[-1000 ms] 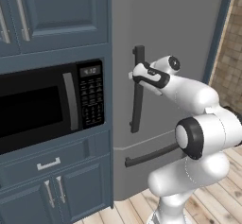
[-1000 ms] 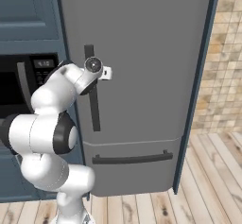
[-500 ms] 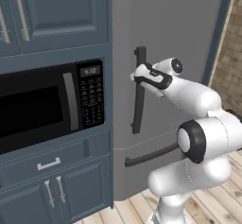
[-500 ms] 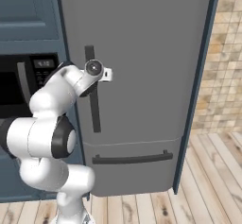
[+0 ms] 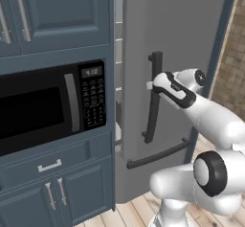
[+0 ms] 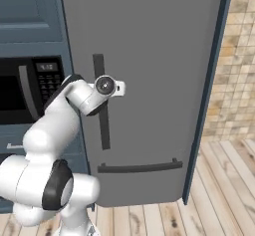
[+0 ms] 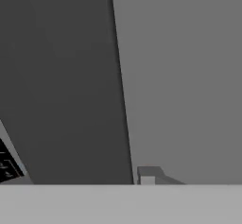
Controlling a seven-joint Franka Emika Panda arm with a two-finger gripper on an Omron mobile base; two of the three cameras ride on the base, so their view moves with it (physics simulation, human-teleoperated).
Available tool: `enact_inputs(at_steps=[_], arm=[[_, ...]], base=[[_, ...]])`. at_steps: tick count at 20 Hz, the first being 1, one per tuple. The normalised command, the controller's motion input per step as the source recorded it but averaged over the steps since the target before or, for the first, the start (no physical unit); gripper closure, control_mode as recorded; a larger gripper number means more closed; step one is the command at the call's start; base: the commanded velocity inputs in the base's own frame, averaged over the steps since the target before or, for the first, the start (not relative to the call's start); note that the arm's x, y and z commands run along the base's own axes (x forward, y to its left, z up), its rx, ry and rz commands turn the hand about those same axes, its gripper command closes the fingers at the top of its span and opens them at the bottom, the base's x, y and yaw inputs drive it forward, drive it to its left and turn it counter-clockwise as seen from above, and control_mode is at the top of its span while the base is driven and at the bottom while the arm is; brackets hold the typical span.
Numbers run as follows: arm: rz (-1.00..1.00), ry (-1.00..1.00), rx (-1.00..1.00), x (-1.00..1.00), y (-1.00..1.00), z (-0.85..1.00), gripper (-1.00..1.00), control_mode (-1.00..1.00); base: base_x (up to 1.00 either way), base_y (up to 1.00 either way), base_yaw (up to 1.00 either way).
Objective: There is a bowl on the dining counter. Grab a lemon wedge from the fridge and place it in the bowl. Then get the liquor bottle and glass cup from the cabinet and place them next to the bowl.
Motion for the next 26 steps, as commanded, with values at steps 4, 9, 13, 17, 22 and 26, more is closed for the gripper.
enact_inputs(at_steps=[4,9,13,17,22,26], arm=[[0.00,-0.01,0.00,-0.81,-1.00,0.28,1.00,-1.00],[0.00,0.00,0.01,-0.82,-1.00,0.27,1.00,-1.00],[0.00,0.00,0.00,-0.80,-1.00,0.26,1.00,-1.00],[0.00,0.00,0.00,-0.74,-1.00,0.26,-1.00,-1.00],[0.00,0.00,0.00,-0.64,-0.93,0.26,-1.00,-1.00],[0.00,0.00,0.00,-0.76,-0.33,0.34,-1.00,-1.00]], base=[[0.00,0.00,0.00],[0.00,0.00,0.00],[0.00,0.00,0.00],[0.00,0.00,0.00],[0.00,0.00,0.00],[0.00,0.00,0.00]])
